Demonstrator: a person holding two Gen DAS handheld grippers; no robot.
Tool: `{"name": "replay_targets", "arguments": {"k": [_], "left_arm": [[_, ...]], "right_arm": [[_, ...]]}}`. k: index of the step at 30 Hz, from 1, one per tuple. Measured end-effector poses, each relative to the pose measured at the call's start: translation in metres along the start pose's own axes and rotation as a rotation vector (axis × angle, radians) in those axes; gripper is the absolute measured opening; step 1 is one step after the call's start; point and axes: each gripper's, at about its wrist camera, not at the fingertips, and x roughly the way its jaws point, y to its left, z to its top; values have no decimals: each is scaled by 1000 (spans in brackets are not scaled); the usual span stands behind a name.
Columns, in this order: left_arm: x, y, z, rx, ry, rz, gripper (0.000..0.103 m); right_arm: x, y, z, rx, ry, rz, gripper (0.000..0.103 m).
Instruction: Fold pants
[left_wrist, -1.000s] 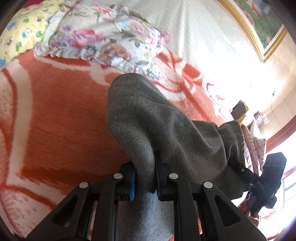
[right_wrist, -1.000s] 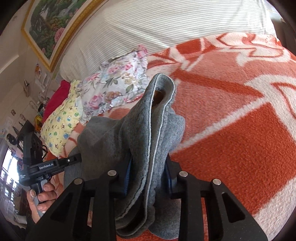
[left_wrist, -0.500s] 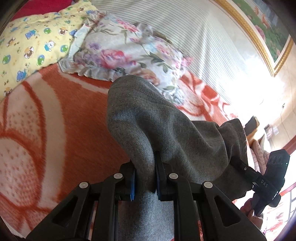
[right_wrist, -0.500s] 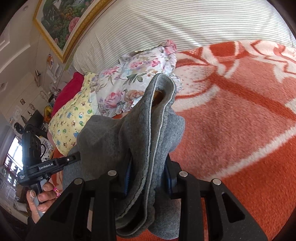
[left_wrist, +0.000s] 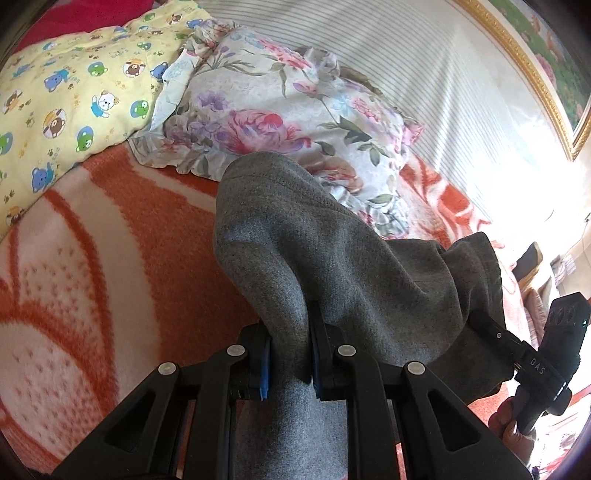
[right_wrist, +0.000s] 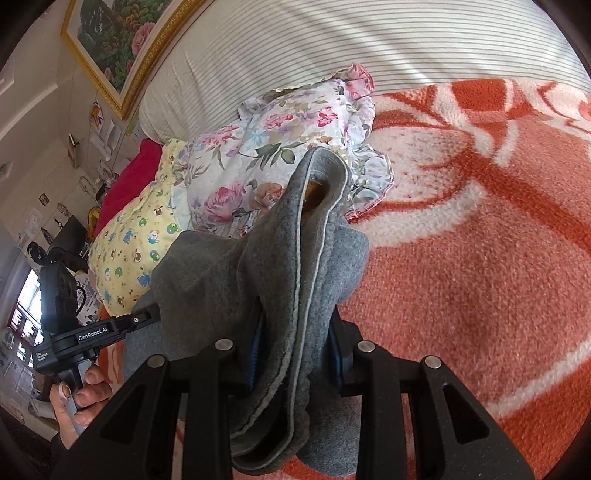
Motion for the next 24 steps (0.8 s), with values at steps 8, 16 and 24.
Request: {"name": "replay_targets", "arguments": {"k": [8,16,24], "left_arm": [[15,10,-2,15,10,11,16],[23,34,-17,-17,39,-2,35],[25,57,-32,-40,39,-13,53]], "right_arm": [[22,-18,0,23,26,-7,31],[36,-40,-8,47,89,-26,48],[42,-58,-17,28,80,-87,68]]}}
